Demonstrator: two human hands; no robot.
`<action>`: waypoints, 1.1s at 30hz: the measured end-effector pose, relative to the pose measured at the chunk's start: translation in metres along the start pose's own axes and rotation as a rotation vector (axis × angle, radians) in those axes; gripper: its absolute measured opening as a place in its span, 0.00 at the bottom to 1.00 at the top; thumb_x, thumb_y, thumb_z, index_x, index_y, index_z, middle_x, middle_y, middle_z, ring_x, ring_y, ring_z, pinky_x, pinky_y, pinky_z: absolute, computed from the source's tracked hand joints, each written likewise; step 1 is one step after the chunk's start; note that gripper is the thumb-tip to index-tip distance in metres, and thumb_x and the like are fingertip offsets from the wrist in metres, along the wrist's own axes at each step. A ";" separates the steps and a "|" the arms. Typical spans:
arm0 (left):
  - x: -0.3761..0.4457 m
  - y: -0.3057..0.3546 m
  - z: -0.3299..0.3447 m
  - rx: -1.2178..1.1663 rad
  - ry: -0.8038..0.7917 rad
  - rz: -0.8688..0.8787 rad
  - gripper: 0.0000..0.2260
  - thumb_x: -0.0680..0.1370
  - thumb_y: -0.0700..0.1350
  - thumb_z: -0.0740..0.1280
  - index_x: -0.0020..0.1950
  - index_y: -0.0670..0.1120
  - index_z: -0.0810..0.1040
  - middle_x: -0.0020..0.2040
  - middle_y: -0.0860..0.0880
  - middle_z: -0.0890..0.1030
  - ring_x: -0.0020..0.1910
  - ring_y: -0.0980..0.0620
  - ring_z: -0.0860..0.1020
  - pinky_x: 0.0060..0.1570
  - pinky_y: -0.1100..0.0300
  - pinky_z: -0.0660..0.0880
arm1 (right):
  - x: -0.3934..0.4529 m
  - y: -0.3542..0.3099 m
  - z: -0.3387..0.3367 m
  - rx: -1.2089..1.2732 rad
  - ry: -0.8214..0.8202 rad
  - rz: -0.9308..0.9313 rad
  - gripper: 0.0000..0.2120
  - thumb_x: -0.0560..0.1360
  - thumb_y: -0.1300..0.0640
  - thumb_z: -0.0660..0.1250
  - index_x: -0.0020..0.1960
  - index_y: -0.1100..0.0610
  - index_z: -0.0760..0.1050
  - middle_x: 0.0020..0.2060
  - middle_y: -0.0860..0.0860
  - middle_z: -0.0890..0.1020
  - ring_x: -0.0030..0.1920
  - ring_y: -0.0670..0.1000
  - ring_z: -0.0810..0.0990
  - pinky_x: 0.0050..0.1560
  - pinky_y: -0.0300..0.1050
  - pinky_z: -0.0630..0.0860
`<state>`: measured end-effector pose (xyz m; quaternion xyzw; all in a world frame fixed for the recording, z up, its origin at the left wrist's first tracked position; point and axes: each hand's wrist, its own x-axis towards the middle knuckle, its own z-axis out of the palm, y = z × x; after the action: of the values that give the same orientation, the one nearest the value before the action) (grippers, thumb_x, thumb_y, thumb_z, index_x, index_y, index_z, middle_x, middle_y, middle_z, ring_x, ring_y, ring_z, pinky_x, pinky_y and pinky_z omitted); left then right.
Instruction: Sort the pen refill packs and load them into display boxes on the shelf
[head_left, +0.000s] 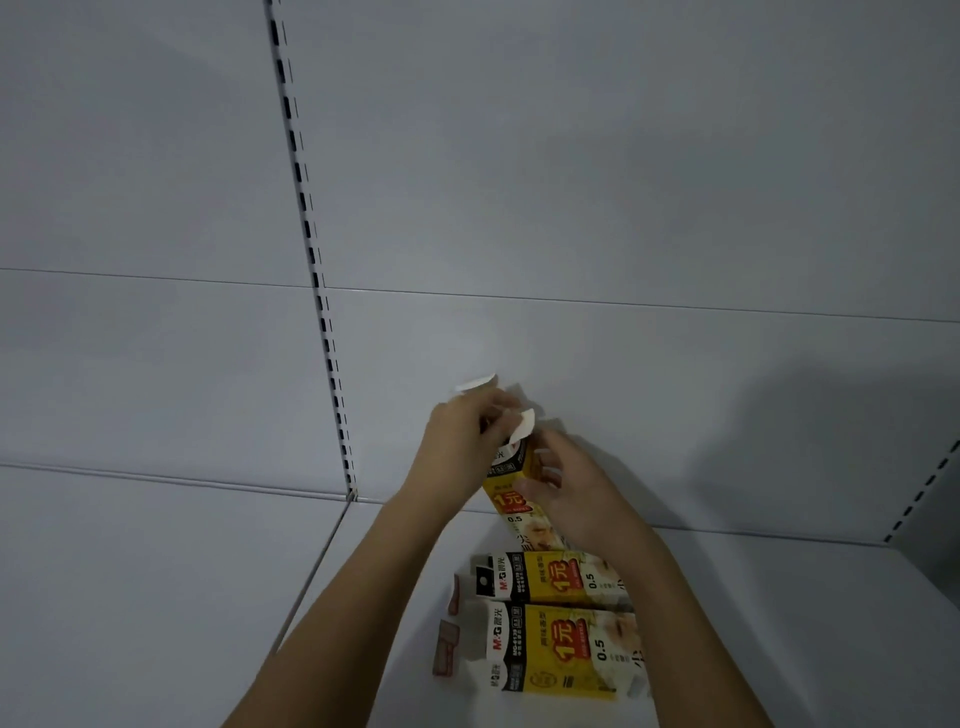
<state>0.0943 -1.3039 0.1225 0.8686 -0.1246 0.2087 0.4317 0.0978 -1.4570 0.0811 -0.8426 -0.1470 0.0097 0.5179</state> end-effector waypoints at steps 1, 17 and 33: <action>-0.001 0.000 0.000 -0.036 0.023 -0.026 0.08 0.79 0.45 0.68 0.58 0.49 0.78 0.49 0.55 0.81 0.43 0.59 0.79 0.40 0.68 0.75 | 0.000 -0.001 0.000 -0.002 0.002 -0.002 0.22 0.78 0.58 0.68 0.69 0.42 0.69 0.61 0.41 0.76 0.64 0.45 0.74 0.65 0.52 0.73; -0.036 -0.051 -0.014 0.241 -0.191 -0.195 0.16 0.83 0.51 0.59 0.70 0.53 0.74 0.65 0.53 0.79 0.64 0.53 0.75 0.62 0.59 0.70 | 0.013 0.009 0.000 -0.712 -0.196 0.057 0.12 0.76 0.59 0.67 0.57 0.50 0.78 0.51 0.50 0.76 0.55 0.52 0.74 0.55 0.52 0.75; -0.256 -0.004 -0.096 0.779 0.195 -0.766 0.20 0.79 0.62 0.59 0.69 0.57 0.72 0.69 0.53 0.74 0.68 0.49 0.70 0.64 0.45 0.72 | -0.097 -0.069 0.089 -0.377 -0.733 -0.325 0.13 0.80 0.44 0.60 0.62 0.47 0.75 0.55 0.43 0.78 0.53 0.47 0.77 0.57 0.49 0.76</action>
<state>-0.1545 -1.2154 0.0507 0.9239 0.3272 0.1470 0.1333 -0.0262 -1.3753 0.0873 -0.8292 -0.4507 0.1995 0.2638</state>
